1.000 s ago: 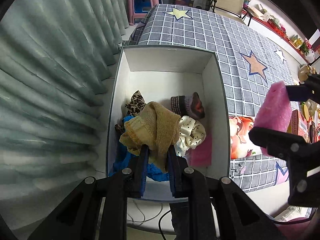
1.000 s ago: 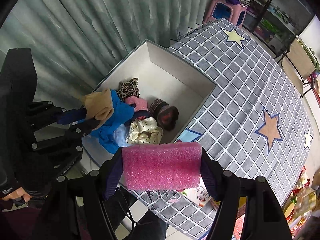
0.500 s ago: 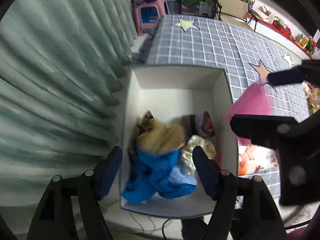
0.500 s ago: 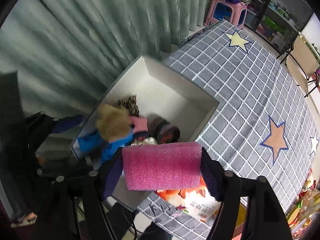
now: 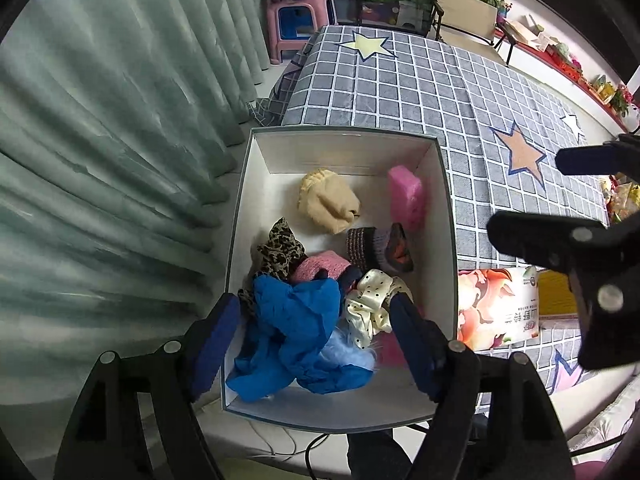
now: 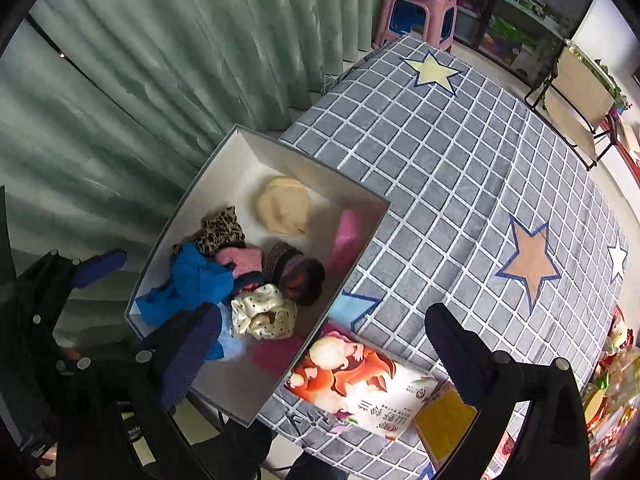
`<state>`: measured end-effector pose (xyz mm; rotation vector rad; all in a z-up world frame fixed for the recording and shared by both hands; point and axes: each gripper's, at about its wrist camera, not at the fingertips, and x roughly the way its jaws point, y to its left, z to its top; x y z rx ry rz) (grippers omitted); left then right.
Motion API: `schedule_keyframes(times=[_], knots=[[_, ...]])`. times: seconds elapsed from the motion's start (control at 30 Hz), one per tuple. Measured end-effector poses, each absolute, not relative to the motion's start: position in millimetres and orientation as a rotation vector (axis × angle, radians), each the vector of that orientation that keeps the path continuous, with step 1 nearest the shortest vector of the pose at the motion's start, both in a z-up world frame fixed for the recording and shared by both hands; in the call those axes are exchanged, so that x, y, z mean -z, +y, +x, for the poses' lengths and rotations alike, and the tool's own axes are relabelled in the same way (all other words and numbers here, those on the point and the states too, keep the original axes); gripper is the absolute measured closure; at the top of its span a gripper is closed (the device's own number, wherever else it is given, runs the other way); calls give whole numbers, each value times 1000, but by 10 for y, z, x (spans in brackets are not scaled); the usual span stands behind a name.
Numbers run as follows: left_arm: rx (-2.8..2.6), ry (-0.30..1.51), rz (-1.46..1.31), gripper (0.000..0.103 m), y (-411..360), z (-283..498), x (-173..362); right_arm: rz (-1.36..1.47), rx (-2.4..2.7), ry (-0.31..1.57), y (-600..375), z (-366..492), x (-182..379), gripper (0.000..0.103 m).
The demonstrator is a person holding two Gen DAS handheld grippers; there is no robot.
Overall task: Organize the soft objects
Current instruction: 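Withdraw both open tools from above the box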
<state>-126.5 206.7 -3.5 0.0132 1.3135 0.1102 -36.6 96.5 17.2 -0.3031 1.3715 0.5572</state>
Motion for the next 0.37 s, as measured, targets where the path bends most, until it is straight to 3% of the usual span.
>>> schedule_keyframes(times=[0.37], knots=[[-68,1321,-62,23,2155,-1308,39,-328,-562,1366,1004,-470,-205,1]])
